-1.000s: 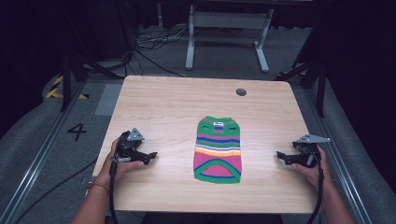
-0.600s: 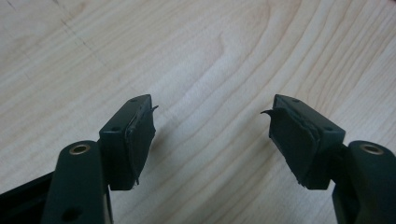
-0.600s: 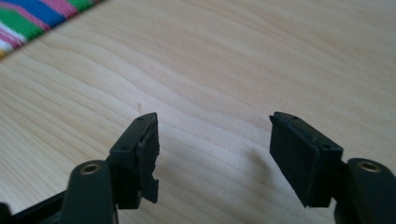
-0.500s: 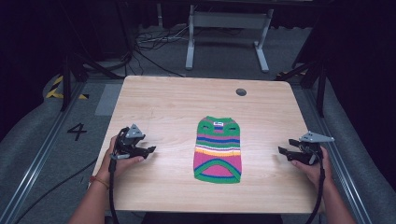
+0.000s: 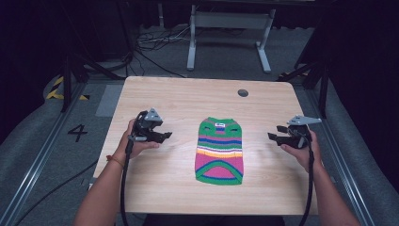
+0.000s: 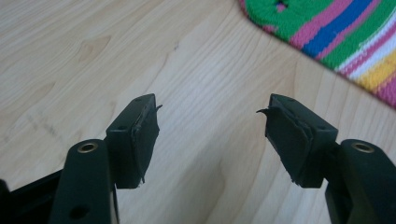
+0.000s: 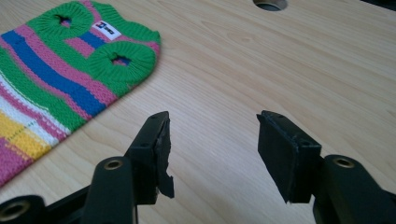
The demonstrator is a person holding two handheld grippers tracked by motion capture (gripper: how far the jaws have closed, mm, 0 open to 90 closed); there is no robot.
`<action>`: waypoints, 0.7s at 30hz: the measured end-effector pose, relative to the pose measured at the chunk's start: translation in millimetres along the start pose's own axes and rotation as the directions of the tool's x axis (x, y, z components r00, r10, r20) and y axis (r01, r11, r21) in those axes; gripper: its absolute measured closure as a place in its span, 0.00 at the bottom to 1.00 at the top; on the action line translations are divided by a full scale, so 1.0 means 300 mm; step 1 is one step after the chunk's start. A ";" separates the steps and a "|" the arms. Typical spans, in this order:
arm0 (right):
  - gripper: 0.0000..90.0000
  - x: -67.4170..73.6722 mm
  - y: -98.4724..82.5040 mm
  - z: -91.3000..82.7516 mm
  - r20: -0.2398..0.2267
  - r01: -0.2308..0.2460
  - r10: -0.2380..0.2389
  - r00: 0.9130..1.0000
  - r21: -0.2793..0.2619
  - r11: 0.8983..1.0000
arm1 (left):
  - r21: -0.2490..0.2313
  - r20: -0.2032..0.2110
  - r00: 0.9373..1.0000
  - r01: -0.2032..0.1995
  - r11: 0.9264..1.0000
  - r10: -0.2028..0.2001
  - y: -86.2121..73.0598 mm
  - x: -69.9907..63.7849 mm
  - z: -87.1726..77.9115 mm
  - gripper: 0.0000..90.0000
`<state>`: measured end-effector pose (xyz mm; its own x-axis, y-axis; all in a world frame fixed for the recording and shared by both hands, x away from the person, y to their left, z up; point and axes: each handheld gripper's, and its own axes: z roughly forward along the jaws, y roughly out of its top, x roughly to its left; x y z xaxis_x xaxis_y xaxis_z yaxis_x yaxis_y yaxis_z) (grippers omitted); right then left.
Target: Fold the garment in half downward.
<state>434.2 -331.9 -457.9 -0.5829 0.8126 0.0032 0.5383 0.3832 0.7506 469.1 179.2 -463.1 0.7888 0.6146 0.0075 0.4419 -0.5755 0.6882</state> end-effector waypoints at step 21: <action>0.64 0.114 0.197 0.273 -0.083 0.073 -0.068 0.994 0.053 0.996 | 0.010 0.055 0.998 0.026 1.000 -0.026 0.179 -0.026 0.239 0.43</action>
<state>495.9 -245.6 -467.6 -0.6669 0.7451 0.0067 0.5260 0.4644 0.7125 517.2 104.7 -478.2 0.7992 0.5989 -0.0507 0.4665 -0.5649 0.6807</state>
